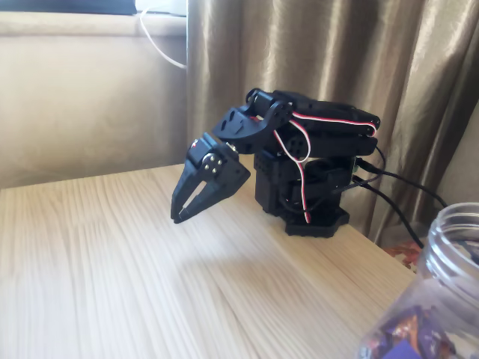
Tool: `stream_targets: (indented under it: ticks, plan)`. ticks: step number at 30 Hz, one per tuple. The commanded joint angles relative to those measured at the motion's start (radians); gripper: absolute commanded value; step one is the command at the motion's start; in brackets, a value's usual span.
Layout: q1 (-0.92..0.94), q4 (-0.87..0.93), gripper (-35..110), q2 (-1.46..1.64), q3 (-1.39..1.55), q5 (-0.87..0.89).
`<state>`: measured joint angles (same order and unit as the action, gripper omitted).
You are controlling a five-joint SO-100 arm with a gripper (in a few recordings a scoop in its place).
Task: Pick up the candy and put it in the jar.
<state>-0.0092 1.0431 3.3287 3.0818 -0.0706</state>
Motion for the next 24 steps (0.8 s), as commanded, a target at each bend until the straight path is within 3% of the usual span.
stream_targets:
  ticks: [1,24]
  plan:
    - [0.023,0.009,0,0.034,0.011,-0.006]
    - [0.029,0.011,0,0.034,0.011,-0.003]
